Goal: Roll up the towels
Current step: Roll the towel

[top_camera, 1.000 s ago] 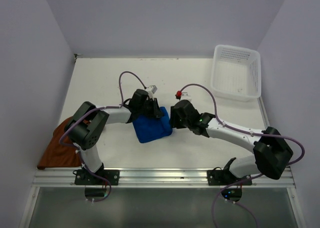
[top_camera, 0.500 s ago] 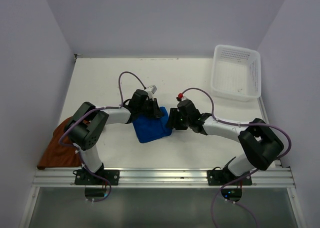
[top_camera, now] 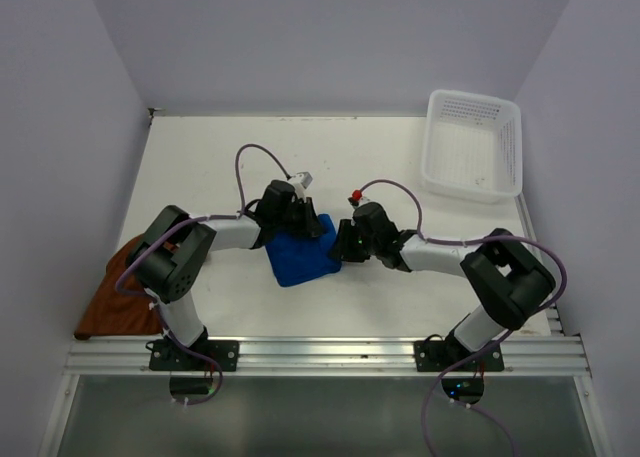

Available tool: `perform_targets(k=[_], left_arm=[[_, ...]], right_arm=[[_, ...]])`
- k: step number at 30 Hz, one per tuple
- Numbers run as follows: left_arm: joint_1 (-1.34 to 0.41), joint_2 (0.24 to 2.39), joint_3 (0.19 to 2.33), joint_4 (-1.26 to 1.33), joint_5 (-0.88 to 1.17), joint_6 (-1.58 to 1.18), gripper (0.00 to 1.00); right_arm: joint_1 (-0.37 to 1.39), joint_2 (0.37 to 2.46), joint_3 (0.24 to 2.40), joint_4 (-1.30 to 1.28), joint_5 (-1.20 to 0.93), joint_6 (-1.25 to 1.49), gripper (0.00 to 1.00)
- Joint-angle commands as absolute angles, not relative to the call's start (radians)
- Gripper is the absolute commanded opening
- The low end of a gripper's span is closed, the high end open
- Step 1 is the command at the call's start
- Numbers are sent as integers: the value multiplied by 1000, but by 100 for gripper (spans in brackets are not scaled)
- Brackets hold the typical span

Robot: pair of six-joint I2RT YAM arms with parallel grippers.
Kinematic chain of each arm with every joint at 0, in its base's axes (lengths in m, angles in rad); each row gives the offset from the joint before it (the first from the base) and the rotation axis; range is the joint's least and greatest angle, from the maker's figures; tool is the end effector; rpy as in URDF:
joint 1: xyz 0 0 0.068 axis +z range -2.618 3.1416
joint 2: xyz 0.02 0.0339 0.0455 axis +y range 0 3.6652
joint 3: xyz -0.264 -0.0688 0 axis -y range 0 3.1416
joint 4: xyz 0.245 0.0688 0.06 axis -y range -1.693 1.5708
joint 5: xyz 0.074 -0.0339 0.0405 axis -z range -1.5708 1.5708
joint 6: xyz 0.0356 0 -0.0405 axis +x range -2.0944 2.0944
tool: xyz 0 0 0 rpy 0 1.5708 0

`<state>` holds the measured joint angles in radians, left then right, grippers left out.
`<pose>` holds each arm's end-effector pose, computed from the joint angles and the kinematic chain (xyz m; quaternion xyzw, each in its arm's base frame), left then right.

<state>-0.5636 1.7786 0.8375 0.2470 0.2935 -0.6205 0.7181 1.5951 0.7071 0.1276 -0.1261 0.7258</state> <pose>0.2906 -0.1959 0.1400 0.0366 0.8971 -0.3442 0.2745 0.2281 0.2052 0.1499 -0.0213 0.9173 0.3034 0.2570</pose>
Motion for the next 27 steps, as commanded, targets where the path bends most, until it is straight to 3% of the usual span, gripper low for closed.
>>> perform_targets(k=[1, 13, 17, 27], left_arm=[[-543, 1798, 811, 118, 212, -603, 16], [-483, 1770, 922, 32, 218, -571, 16], [-479, 1733, 937, 9, 210, -561, 17], [-466, 1723, 920, 3, 201, -551, 18]], right_arm=[[713, 1617, 663, 130, -114, 709, 29], [756, 1554, 624, 83, -26, 629, 5], [796, 1539, 676, 3, 75, 618, 0], [907, 1566, 816, -193, 270, 572, 0]])
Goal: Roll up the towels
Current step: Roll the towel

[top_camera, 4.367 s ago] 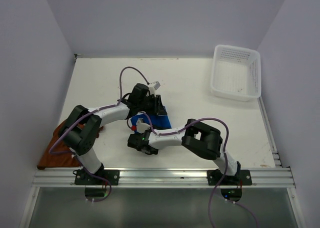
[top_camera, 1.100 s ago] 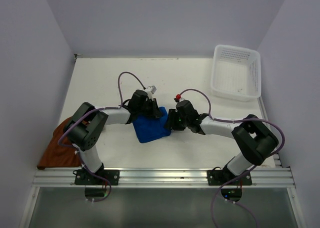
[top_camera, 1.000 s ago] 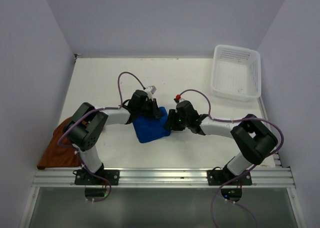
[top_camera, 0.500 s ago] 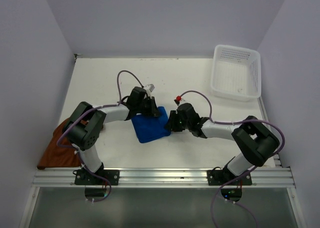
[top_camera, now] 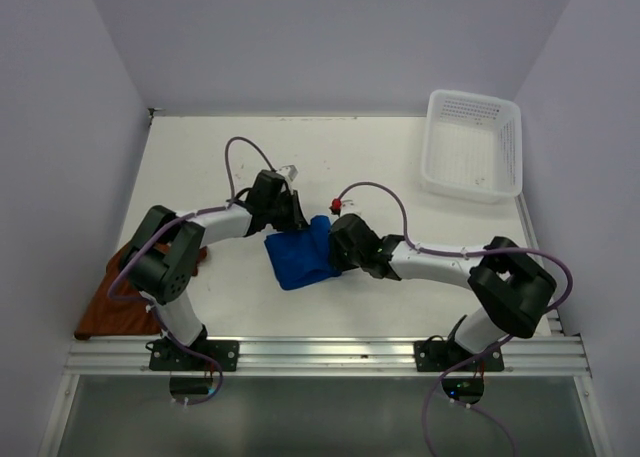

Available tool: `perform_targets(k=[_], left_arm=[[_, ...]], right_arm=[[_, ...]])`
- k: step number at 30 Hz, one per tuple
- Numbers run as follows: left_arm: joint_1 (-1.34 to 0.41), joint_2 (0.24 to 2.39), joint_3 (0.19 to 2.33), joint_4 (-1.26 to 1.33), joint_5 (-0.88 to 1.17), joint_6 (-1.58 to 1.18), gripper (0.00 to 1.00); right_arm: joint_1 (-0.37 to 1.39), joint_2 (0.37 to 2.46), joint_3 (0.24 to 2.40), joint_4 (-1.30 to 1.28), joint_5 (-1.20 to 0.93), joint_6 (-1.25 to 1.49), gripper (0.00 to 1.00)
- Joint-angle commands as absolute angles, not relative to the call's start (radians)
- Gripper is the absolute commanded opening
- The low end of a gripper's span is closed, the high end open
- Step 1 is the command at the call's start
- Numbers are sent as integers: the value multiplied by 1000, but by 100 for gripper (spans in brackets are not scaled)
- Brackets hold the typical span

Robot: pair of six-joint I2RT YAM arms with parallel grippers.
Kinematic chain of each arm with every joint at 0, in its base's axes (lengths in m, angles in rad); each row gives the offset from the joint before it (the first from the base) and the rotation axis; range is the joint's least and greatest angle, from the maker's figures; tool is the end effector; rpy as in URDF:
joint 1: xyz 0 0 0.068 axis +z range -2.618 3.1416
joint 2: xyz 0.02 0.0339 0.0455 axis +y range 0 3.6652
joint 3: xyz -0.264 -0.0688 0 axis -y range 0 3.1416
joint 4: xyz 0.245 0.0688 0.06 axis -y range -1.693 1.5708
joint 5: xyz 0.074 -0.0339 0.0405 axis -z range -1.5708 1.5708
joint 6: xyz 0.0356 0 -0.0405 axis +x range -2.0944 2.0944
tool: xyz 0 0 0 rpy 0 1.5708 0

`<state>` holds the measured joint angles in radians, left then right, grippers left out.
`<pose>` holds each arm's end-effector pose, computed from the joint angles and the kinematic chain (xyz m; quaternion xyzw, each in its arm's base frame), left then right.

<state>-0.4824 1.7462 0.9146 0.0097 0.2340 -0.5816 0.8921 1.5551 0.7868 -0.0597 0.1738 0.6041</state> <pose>0.3057 -0.1694 0.1532 -0.0032 0.9253 -0.2779 0.2579 0.1978 0.2355 0.1700 -0.1020 0.9232 0.1867 0.3200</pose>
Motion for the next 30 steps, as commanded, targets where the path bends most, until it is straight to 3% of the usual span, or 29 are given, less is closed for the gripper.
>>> perform_targets(k=[1, 18, 30], left_arm=[[-465, 1714, 920, 2, 207, -552, 18], [-460, 1500, 888, -28, 258, -581, 20], [-462, 1529, 815, 175, 408, -703, 21]], right_arm=[[914, 1566, 818, -196, 281, 575, 0], [1052, 1635, 954, -348, 543, 588, 0], [1248, 1899, 1222, -636, 860, 684, 0]])
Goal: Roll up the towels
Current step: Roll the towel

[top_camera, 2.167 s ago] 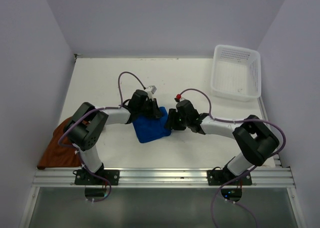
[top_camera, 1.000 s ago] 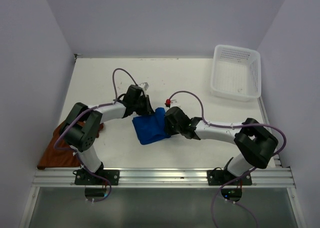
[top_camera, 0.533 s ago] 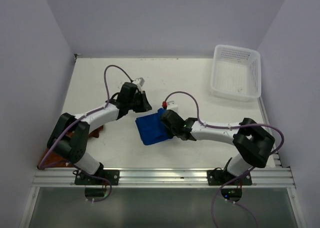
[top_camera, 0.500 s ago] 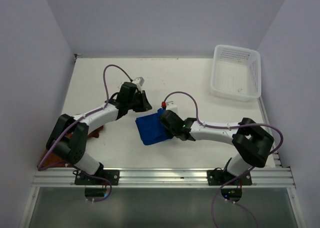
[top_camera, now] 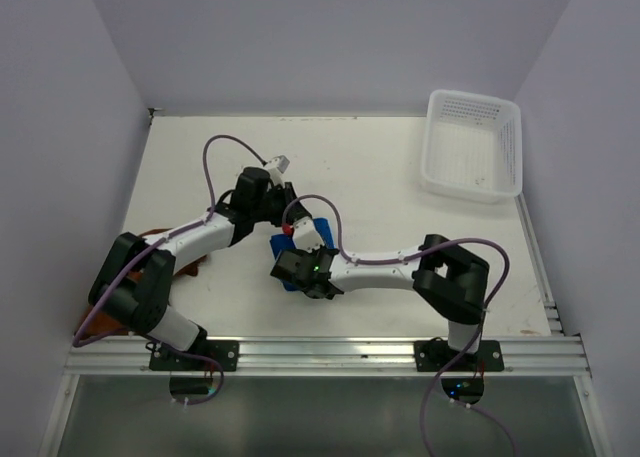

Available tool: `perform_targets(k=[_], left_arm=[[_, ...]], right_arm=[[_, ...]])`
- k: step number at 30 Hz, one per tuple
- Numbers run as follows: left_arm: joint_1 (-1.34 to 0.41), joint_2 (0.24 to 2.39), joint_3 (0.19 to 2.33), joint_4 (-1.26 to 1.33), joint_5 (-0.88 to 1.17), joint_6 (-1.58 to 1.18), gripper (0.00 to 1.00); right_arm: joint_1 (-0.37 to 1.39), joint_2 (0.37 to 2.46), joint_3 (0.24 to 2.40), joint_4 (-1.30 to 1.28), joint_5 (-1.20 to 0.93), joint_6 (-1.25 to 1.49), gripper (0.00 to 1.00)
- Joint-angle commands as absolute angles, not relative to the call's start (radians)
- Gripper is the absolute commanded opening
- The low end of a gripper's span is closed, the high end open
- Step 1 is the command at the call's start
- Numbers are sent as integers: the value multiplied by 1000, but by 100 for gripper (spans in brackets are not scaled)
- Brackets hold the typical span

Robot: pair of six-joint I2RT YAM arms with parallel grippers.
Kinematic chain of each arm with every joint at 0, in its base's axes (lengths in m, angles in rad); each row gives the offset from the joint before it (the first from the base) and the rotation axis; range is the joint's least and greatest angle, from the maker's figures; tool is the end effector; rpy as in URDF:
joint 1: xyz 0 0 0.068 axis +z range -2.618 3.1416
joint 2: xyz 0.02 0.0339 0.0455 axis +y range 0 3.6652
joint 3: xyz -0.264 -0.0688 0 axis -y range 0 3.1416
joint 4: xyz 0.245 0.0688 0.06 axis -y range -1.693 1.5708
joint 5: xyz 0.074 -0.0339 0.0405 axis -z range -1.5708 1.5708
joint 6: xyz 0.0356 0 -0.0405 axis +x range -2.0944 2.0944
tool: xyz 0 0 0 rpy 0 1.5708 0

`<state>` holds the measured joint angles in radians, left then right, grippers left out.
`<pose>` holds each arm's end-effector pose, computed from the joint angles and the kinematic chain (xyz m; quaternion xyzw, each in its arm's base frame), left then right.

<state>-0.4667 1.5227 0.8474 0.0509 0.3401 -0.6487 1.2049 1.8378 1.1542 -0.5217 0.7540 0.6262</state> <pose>0.2834 -0.1561 0.2080 -0.0029 0.8807 -0.3655 0.3014 0.1491 0.3211 0.1666 -0.1968 0.8954 -0.0866 0.3900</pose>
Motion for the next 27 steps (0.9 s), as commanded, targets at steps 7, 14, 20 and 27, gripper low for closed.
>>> perform_targets(k=[7, 14, 20, 27], left_arm=[[-463, 1528, 746, 288, 457, -730, 20], [-474, 1542, 716, 377, 497, -746, 20], [-502, 1563, 715, 440, 517, -736, 20], [-526, 1667, 718, 449, 528, -712, 16]], right_arm=[[1287, 2025, 1341, -745, 888, 707, 0], [1289, 2080, 1405, -798, 884, 703, 0], [1289, 2098, 1416, -795, 851, 675, 0], [1289, 2109, 1419, -784, 833, 669, 0]])
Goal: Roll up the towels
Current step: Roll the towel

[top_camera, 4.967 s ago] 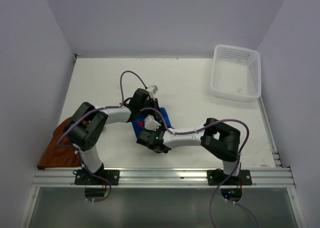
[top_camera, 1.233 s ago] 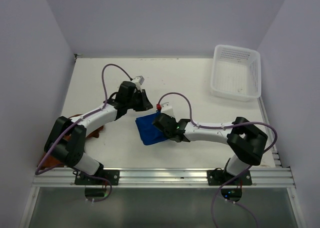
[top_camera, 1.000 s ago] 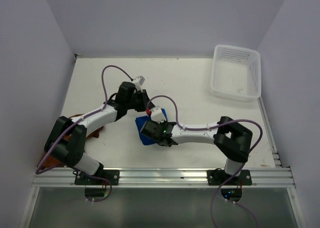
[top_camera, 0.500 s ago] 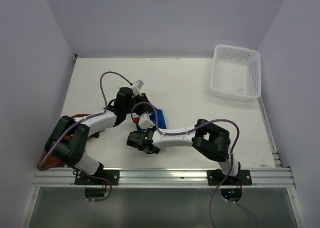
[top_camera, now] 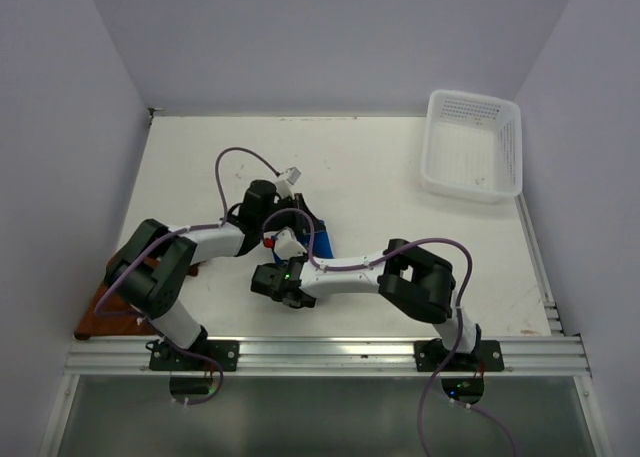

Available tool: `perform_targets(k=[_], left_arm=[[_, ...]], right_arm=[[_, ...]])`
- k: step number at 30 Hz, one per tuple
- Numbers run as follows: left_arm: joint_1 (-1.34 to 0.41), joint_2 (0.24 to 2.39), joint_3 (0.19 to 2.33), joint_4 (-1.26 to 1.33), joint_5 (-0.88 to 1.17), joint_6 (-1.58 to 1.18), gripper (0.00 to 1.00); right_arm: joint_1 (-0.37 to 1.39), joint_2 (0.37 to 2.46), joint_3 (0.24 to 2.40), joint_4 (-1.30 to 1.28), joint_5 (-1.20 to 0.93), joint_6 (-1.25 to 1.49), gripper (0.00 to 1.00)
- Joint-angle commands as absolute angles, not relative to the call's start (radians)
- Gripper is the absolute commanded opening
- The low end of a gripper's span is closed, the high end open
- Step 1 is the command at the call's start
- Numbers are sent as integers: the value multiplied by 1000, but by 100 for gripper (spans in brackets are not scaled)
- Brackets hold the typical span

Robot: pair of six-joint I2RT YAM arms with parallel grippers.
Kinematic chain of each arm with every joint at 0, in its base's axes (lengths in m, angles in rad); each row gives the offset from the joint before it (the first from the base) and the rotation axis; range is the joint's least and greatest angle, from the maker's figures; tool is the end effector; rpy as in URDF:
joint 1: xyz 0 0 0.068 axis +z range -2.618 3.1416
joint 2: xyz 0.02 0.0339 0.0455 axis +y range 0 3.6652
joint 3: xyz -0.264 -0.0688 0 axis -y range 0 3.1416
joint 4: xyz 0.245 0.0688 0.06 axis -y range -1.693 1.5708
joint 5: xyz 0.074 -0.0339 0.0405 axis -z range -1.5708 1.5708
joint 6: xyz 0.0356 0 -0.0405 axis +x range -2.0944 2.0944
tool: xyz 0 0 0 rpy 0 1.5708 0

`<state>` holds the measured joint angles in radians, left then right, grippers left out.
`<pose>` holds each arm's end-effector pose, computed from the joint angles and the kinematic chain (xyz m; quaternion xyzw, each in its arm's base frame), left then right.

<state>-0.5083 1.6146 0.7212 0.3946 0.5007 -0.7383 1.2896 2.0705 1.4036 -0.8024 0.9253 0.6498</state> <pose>0.2750 -0.1728 0.1736 0.0301 0.8420 -0.4618 0.2774 0.1344 0.3627 0.1459 -0.2596 0.8555 -0.2147 0.3933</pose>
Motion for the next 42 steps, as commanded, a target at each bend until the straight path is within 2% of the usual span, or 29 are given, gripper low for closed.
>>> perform_targets(k=[1, 4, 11, 16, 26, 38, 42], left_arm=[[-532, 1683, 718, 451, 529, -710, 12], [-540, 1730, 709, 462, 523, -704, 1], [-540, 1776, 709, 396, 442, -663, 0], [-538, 1798, 718, 305, 327, -637, 0], [-537, 1847, 701, 327, 310, -652, 0], [-537, 1827, 716, 270, 262, -623, 0], [-537, 1815, 701, 270, 258, -624, 0]], right_arm=[[1289, 2111, 1419, -784, 828, 667, 0], [1289, 2109, 1416, -775, 822, 663, 0], [1287, 2083, 1397, -736, 779, 637, 1], [1287, 1999, 1362, -684, 750, 627, 16], [1287, 1781, 1197, -506, 683, 621, 45], [1247, 1559, 1103, -446, 626, 630, 57], [1146, 1441, 984, -323, 452, 687, 58]])
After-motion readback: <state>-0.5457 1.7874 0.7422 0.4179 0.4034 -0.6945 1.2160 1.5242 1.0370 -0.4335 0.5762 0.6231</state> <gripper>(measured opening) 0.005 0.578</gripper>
